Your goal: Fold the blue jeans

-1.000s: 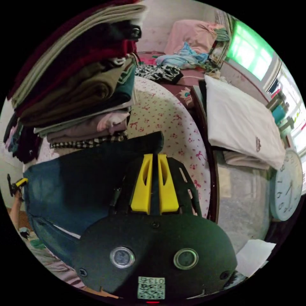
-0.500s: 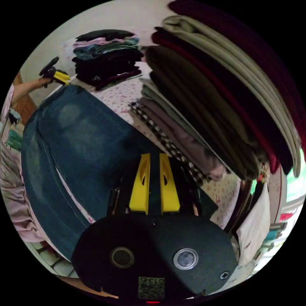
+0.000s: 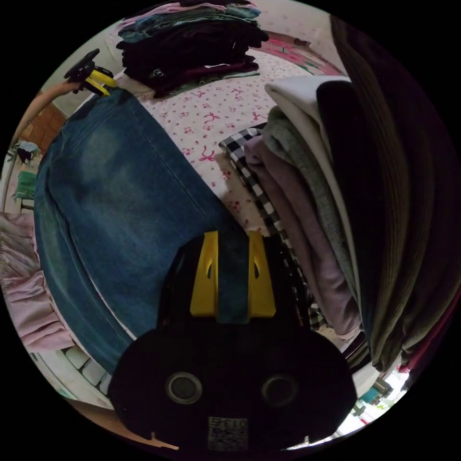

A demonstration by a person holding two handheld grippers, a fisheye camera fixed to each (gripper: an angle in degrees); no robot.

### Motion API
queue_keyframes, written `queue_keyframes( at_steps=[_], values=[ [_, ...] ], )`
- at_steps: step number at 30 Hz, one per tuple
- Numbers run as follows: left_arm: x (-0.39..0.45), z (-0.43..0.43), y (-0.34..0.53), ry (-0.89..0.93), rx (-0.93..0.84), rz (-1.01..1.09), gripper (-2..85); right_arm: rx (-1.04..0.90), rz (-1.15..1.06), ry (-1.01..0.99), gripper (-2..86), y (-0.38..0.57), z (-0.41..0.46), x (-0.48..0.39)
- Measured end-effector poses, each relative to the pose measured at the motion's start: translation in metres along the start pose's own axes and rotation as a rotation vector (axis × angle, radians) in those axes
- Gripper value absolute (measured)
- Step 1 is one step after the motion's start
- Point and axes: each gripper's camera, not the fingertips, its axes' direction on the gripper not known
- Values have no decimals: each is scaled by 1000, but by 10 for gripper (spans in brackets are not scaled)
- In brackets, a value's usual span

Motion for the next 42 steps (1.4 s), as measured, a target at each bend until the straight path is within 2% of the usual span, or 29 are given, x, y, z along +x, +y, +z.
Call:
queue_keyframes(
  at_steps=[4, 10, 17, 22, 27, 31, 34, 37, 39, 42],
  values=[
    [5, 1, 13, 8, 30, -55, 60, -51, 18, -55, 41, -9, 6, -7],
    [26, -22, 40, -103, 89, -112, 22, -106, 37, 123, 17, -11, 4, -47],
    [73, -105, 136, -171, 329, -139, 11, 65, 140, 165, 10, 50, -73, -92],
    [140, -145, 214, -199, 425, -145, 10, 207, 243, 206, 9, 135, -141, -173],
    [216, -143, 285, -181, 367, -140, 9, 258, 434, 158, 10, 205, -151, -260],
    [262, -88, 327, -55, 274, -205, 9, 150, 565, 99, 13, 232, -91, -319],
    [277, -37, 334, 31, 208, -231, 8, 67, 621, 54, 14, 231, -40, -330],
    [285, -15, 333, 28, 189, -216, 8, 27, 626, 62, 15, 223, -23, -329],
    [286, -19, 333, 18, 183, -206, 8, 5, 614, 63, 14, 217, -28, -326],
    [295, -46, 348, -43, 235, -152, 7, 85, 580, 128, 15, 225, -68, -336]
  ],
)
